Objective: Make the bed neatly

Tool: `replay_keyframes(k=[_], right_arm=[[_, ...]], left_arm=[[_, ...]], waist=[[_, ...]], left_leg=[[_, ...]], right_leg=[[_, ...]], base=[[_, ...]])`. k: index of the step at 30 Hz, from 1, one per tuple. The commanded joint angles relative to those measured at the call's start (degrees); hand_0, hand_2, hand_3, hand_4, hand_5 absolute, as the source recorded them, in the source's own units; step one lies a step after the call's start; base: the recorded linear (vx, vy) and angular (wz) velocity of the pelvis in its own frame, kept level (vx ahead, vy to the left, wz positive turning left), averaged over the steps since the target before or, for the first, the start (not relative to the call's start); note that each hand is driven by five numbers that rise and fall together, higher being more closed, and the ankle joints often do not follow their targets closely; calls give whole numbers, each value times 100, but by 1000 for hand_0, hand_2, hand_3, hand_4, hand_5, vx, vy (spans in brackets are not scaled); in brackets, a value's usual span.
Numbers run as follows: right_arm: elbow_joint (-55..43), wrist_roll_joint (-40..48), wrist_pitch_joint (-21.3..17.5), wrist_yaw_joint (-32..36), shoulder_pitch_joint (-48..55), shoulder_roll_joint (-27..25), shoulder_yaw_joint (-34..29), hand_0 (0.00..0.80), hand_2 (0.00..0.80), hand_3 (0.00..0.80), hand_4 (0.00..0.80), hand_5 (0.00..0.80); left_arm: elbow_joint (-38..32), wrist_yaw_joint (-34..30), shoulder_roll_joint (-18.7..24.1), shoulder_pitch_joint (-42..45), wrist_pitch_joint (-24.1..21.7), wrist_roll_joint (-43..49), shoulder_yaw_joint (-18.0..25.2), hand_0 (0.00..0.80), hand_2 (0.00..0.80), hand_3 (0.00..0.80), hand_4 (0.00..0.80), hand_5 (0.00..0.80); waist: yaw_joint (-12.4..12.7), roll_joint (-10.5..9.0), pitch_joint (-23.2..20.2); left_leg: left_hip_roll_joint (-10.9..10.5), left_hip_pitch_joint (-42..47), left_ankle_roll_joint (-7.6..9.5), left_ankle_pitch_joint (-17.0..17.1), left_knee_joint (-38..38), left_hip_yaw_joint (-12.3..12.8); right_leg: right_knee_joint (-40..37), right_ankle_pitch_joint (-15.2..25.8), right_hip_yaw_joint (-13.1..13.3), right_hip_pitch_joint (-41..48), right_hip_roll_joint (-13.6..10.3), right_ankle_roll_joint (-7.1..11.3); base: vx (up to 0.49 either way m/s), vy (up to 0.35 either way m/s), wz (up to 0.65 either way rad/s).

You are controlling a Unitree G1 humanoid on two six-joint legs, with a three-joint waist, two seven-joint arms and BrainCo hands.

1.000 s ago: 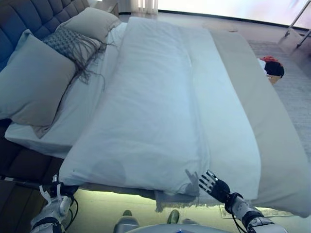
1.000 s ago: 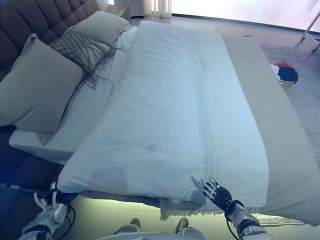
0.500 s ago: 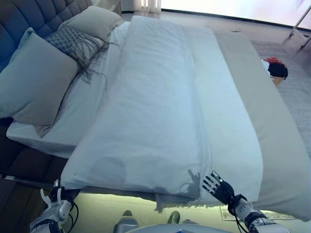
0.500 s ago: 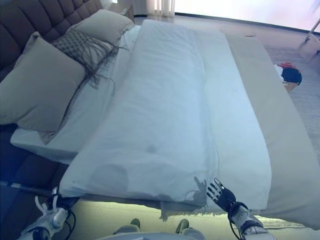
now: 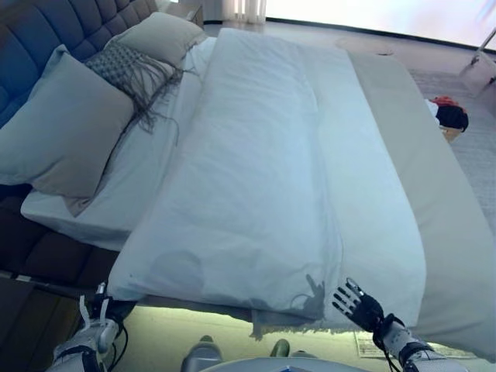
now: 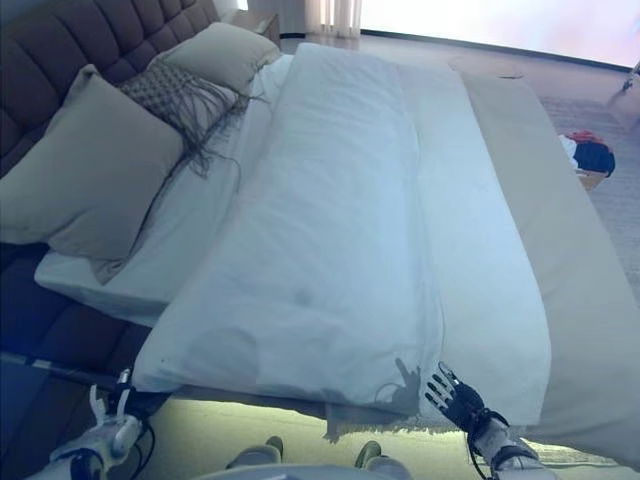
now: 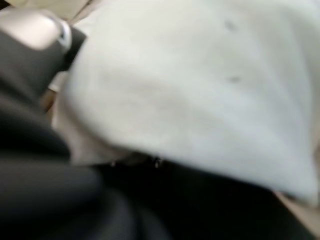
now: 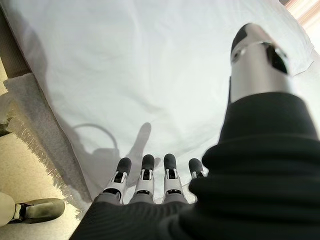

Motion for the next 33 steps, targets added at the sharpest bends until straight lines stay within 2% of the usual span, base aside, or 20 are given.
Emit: replay_keyframes(k=[1,2,3,8,15,21,24,28,33], right_arm=[[-119,-72,-76,202,66,-95,-341,0,0,0,0,0],[-153,-100,-69,204,86,-23,-390,0,0,0,0,0],[-179,-115,-62,214,117,20,-429,0,0,0,0,0],[-191,-244,-74,358,275,122,-688,0,0,0,0,0],[-170,-178,-103,473,331,184,-874,0,0,0,0,0],[-69,-185,-89,568,393,145,-998,0,0,0,0,0],[-17,-269,-51,652,431,114,-1039,0,0,0,0,0],[-56,-411,-31,736,427,95,-907,0,0,0,0,0],[-216,-881,-200,788,435,119,-564,0,0,0,0,0]], left_arm=[[56,-299,733,1062,-836,-115,347,756,756,756,756,756],[41,-345,523,1124,-917,-86,267,361,361,361,361,361],[6,-290,381,1161,-934,-141,246,0,0,0,0,0],[-45,-228,-265,1454,-1187,-253,122,0,0,0,0,0],[42,-155,-735,1646,-1412,-504,-76,0,0,0,0,0],[82,-100,-750,1677,-1517,-664,-162,0,0,0,0,0],[152,-111,-635,1677,-1555,-599,-68,0,0,0,0,0],[74,-142,-374,1528,-1561,-374,-49,0,0,0,0,0],[-560,76,-305,1131,-1866,-160,-457,0,0,0,0,0]], waist=[[755,-22,179],[763,-53,186],[766,-73,191],[785,-139,149],[782,-206,207],[730,-227,343],[667,-219,357],[520,-220,212],[302,-197,-104]], left_leg=[[-328,-530,264,-185,588,180],[-338,-504,272,-208,607,181],[-342,-475,279,-223,615,178],[-386,-317,324,-304,614,155],[-430,-286,388,-418,863,146],[-431,-369,438,-568,1162,155],[-413,-331,445,-572,1142,182],[-391,-141,435,-414,715,279],[-368,-7,346,-15,-103,448]], right_leg=[[712,-401,228,185,-920,660],[705,-401,237,232,-909,676],[705,-410,241,266,-898,686],[708,-452,217,398,-850,704],[920,-492,160,409,-865,690],[1175,-579,233,284,-857,673],[1204,-564,298,224,-836,682],[937,-354,458,177,-795,725],[283,17,667,100,-705,773]], base=[[0,0,0],[0,0,0],[24,-31,3],[26,-37,8],[-14,-55,15],[-40,-30,7],[0,0,0],[14,-22,-12],[-13,-34,-22]])
